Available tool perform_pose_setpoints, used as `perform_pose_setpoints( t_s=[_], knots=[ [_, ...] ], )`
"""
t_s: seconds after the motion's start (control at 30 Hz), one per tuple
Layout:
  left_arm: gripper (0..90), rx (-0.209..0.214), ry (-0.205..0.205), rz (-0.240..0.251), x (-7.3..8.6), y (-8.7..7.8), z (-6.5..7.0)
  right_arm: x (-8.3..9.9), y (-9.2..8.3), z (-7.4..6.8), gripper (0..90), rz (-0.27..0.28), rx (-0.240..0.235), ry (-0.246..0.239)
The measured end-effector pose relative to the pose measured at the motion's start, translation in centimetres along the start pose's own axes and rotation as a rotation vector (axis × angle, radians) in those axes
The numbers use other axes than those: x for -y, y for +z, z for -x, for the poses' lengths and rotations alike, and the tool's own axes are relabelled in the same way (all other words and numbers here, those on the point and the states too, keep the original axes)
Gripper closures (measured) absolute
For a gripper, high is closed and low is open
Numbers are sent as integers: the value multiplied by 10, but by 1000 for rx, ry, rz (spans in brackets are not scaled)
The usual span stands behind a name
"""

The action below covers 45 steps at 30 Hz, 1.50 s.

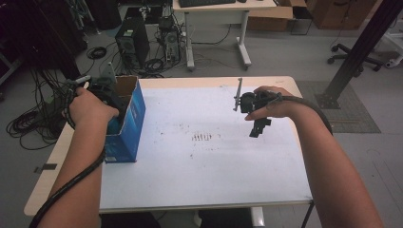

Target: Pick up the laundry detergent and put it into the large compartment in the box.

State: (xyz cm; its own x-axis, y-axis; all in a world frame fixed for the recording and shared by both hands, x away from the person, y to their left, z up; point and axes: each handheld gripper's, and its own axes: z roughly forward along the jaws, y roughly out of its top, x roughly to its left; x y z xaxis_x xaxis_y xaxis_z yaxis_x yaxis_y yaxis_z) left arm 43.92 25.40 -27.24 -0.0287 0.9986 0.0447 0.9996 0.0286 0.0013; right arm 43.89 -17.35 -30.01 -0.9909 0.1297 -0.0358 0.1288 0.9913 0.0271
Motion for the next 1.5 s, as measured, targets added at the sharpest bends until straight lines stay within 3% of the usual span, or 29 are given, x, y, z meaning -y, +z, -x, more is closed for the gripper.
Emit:
perform_pose_setpoints(
  t_s=[0.77, 1.37, 1.5],
  knots=[
    [378, 4, 4, -37, -1, 14, 2, 1, 1, 1, 57, -2, -5, 9],
    [373, 16, -7, -30, 0, 16, -2, -1, 4, 1, 57, 1, -6, 4],
    [327, 7, 2, -20, 1, 16, -2, -2, 4, 0, 56, 3, -5, 3]
  ],
)
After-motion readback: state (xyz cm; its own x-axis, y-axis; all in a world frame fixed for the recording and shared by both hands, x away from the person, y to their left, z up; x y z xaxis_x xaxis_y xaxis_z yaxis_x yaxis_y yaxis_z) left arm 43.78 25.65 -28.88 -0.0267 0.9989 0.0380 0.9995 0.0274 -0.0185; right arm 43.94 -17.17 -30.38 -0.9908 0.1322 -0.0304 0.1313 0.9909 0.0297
